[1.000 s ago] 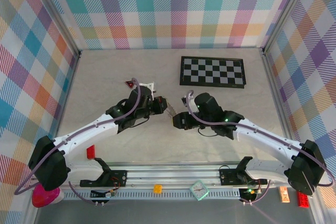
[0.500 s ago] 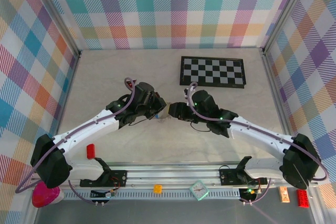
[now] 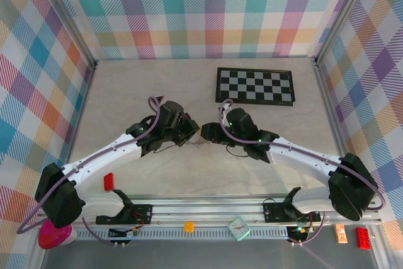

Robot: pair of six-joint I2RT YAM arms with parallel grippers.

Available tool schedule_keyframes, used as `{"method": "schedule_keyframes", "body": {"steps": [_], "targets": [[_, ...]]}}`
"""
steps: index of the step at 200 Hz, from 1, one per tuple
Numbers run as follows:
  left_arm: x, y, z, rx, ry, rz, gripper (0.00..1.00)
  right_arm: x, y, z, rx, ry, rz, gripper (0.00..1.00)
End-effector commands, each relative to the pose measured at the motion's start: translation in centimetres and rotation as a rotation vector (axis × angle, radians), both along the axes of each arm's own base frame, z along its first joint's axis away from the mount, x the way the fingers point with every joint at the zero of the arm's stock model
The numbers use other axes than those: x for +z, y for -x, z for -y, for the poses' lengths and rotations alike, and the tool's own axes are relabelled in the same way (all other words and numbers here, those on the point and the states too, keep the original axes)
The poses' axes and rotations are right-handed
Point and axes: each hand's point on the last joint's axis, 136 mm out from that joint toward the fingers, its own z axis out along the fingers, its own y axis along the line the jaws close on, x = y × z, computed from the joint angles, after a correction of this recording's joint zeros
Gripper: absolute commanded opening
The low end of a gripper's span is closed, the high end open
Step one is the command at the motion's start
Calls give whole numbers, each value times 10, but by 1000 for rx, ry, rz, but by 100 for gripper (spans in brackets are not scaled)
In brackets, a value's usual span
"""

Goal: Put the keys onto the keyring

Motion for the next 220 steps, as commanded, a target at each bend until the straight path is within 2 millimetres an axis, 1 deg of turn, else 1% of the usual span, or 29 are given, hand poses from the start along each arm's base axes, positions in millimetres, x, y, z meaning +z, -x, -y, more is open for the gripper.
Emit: {"method": "schedule_keyframes", "body": {"steps": [1,38,63,93,136,159,183,220], "targets": [[7,8,7,-25,56,-15,0,3,-5,3,11,-11,63,36],[9,9,7,-25,63,-14,0,0,-8,0,15,-14,65,36],[9,9,8,-25,63,-18,0,2,-8,-2,28,-32,73,33],[9,9,8,-24,65,-19,0,-1,-7,-4,32,-29,68,31],[12,9,7,-23,70,-12,0,-9,-8,-3,31,-9,67,32],[11,10,7,-25,69,-14,0,-11,-8,-7,51,-13,69,32],[11,10,7,-24,70,-16,0,-8,-8,-11,69,-32,76,30],[11,10,6,-23,70,-15,0,2,-8,-14,82,-64,105,26]]}}
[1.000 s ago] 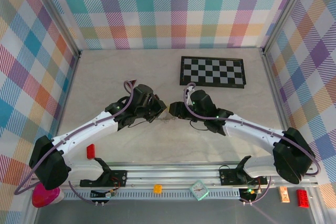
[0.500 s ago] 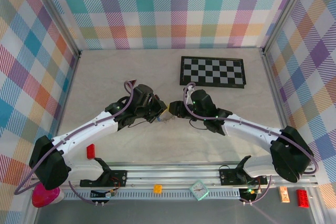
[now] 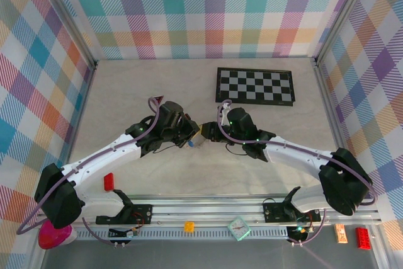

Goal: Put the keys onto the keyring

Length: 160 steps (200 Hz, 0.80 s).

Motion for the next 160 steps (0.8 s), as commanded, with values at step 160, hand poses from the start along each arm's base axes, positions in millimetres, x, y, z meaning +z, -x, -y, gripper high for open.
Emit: {"method": "schedule_keyframes", "body": {"steps": [160], "targets": [[7,6,-2,-41,-1,59,0,-25,16,51,0,135,-9,28]]}}
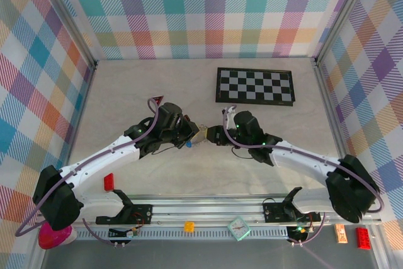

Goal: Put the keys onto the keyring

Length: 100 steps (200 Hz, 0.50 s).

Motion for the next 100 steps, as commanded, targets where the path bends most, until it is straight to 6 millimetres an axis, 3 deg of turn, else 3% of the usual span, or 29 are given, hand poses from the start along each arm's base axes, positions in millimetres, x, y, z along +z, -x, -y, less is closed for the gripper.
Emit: {"method": "schedule_keyframes", "body": {"steps": [1,26,58,100], "targets": [[8,2,1,-20,9,37,0,-23,6,25,-20,112,-39,28],[7,3,3,-35,12,37,0,-42,5,33,-25,109,-112,28],[11,6,6,-93,4,68,0,-51,1,37,-11,109,-123,28],[48,-1,33,-187,130,196,0,-41,-10,75,-76,155,-91,28]]}}
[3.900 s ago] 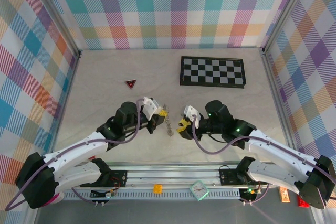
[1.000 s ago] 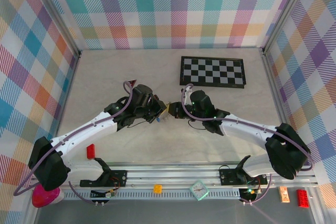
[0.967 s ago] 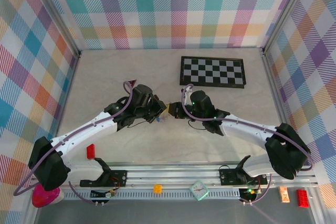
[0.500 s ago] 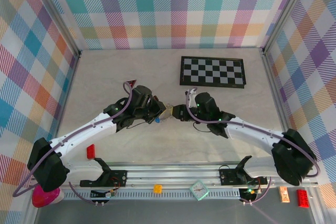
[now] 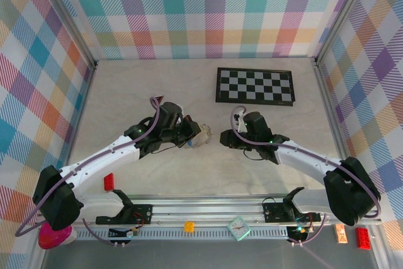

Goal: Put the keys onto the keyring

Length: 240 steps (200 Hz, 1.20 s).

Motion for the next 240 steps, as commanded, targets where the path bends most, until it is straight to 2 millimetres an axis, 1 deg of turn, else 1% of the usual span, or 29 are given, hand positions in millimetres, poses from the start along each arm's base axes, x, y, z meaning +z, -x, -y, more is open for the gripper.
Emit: {"method": "schedule_keyframes", "body": {"steps": [1,11,30,48,61,69,78,96,113,122,129,140,158,179,200,213,220,240], "targets": [[39,-4,23,-92,119,119,0,15,-3,21,-5,25,49,28],[47,-7,29,-99,150,129,0,20,-4,34,-29,54,61,29],[59,-12,42,-105,218,108,0,35,-5,58,-75,118,98,29],[70,-13,61,-113,342,62,0,50,-5,80,-122,179,138,29],[80,-12,74,-133,438,60,0,63,-6,92,-147,211,172,29],[82,-13,77,-145,467,77,0,67,-5,95,-150,225,182,29],[74,-16,78,-145,454,87,0,69,-5,97,-153,233,190,29],[48,-21,77,-142,393,114,0,70,-6,96,-148,231,189,29],[36,-22,85,-176,451,131,0,67,-6,93,-139,221,173,29],[26,-21,90,-182,485,89,0,66,-5,92,-135,219,167,29],[23,-20,93,-192,516,74,0,65,-4,92,-132,216,162,29],[7,-19,95,-195,531,36,0,64,-4,91,-130,209,160,29],[-19,-16,94,-178,545,-21,0,62,-4,89,-124,199,151,29],[-41,-9,85,-153,536,-55,0,60,-2,86,-113,193,137,28],[-59,-2,72,-124,462,-65,0,58,-2,86,-111,197,126,28],[-74,4,61,-117,351,-77,0,56,-2,86,-110,199,122,28],[-83,6,53,-111,275,-80,3,54,-2,86,-109,202,117,28],[-95,9,33,-101,92,-65,9,53,-3,86,-108,204,112,28]]}}
